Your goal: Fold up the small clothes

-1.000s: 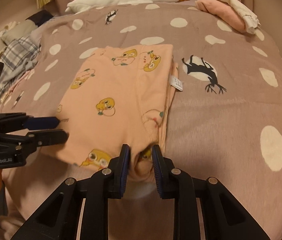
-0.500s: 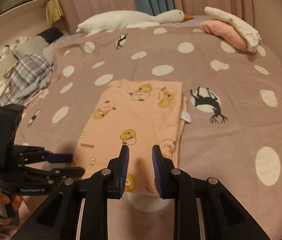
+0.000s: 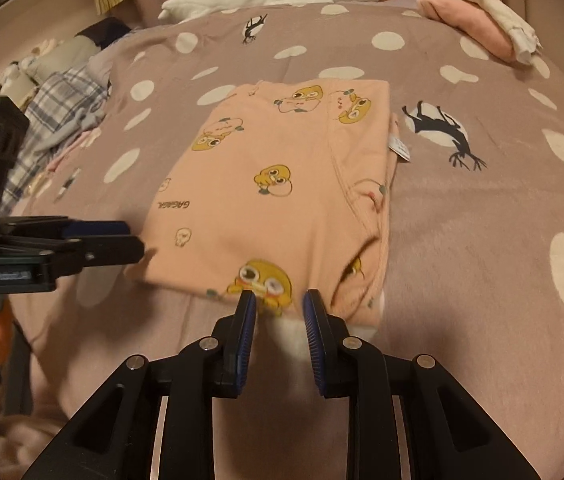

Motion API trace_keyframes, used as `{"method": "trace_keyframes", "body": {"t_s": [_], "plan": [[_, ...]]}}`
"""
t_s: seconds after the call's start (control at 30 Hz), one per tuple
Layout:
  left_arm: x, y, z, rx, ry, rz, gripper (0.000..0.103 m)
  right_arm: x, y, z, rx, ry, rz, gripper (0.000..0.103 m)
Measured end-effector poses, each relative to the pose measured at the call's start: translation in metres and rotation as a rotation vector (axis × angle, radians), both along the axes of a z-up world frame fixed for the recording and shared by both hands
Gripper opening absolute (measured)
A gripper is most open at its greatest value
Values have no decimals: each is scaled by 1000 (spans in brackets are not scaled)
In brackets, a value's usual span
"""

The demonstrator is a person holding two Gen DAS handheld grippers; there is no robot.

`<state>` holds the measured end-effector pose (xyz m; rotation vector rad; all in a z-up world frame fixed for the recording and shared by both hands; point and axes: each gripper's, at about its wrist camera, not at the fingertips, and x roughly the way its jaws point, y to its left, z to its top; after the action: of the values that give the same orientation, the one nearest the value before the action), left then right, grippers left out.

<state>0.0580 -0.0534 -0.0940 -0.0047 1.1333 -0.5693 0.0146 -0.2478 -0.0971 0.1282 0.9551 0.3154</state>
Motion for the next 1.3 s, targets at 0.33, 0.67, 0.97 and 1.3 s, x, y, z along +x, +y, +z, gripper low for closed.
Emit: {"method": "trace_keyframes", "body": {"t_s": [0.33,0.67,0.97,1.3], "plan": [[9,5,0,-86,62,48,59,-6,-43,14,276,-1,-73,46],[20,8,-2,-134,97,85,68,16,-78,-2,523,66,-205,60],[29,6,-8,-140,117,81,68,31,-77,-7,531,92,-199,60],[40,-1,-15,-144,119,61,68,57,-75,-15,512,117,-185,60]]}}
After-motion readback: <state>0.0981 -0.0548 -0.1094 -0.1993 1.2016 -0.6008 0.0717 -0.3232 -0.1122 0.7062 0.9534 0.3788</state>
